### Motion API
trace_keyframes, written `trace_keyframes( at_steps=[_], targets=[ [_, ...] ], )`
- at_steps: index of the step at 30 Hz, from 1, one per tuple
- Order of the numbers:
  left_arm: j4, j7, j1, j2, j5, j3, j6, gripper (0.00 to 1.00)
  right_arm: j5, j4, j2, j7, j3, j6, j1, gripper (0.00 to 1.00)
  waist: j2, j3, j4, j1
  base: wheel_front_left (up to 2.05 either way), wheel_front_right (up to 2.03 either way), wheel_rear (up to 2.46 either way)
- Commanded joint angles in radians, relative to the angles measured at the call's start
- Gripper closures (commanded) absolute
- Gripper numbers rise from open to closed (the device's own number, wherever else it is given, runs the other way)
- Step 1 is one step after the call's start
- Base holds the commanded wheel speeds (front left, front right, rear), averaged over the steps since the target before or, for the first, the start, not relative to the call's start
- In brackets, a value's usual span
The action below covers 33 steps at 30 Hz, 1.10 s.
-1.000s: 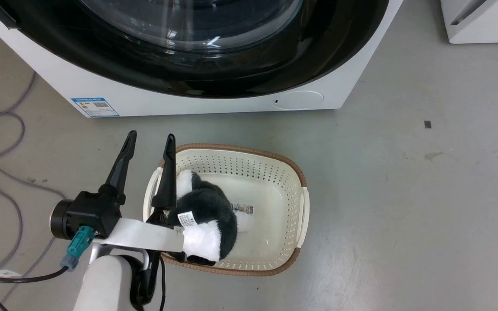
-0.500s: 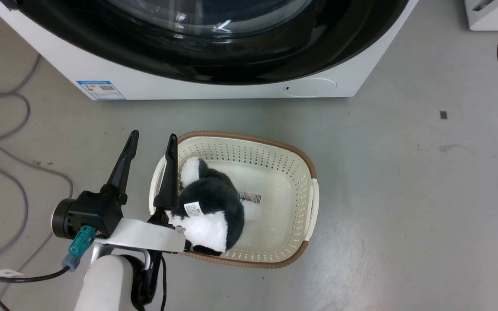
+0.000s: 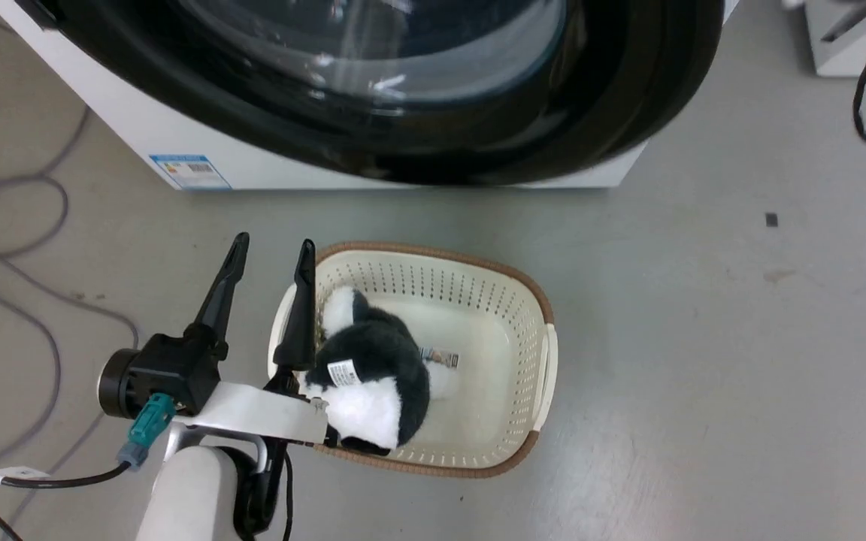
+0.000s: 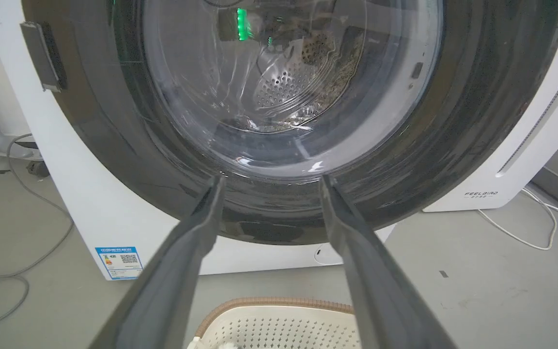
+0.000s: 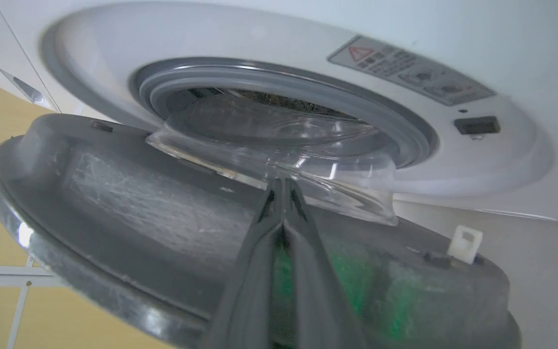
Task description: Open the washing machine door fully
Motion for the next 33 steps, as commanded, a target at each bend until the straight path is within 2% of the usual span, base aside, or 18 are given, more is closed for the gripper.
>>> trace_keyframes(
  at_steps=[1,12,20,26,33],
  targets=[
    [0.003,-0.006,-0.001,0.001,-0.001,-0.003,0.002,0.0,-0.001,-0.005,0.008,0.015,0.008,0.001,0.036,1.0,0.0,-0.017,0.0,0.0001,0.0,0.0,0.0],
    [0.049,-0.006,0.089,0.001,0.022,-0.018,-0.004,0.0,0.033,-0.087,0.016,0.127,0.027,0.001,0.265,1.0,0.0,-0.179,0.022,0.0001,0.0,0.0,0.0],
    [0.068,-0.006,0.188,0.001,0.025,-0.017,0.005,0.0,0.068,-0.208,0.036,0.2,0.042,0.001,0.462,1.0,0.0,-0.302,0.039,0.0001,0.0,0.0,0.0],
    [0.066,-0.006,0.228,0.001,0.026,-0.011,0.021,0.0,0.112,-0.308,0.07,0.231,0.038,0.001,0.585,1.0,0.0,-0.35,0.052,0.0001,0.0,0.0,0.0],
    [0.062,-0.006,0.242,0.001,0.04,-0.011,0.017,0.0,0.156,-0.413,0.109,0.248,0.048,0.001,0.713,1.0,0.0,-0.377,0.061,0.0001,0.0,0.0,0.0]
  ],
)
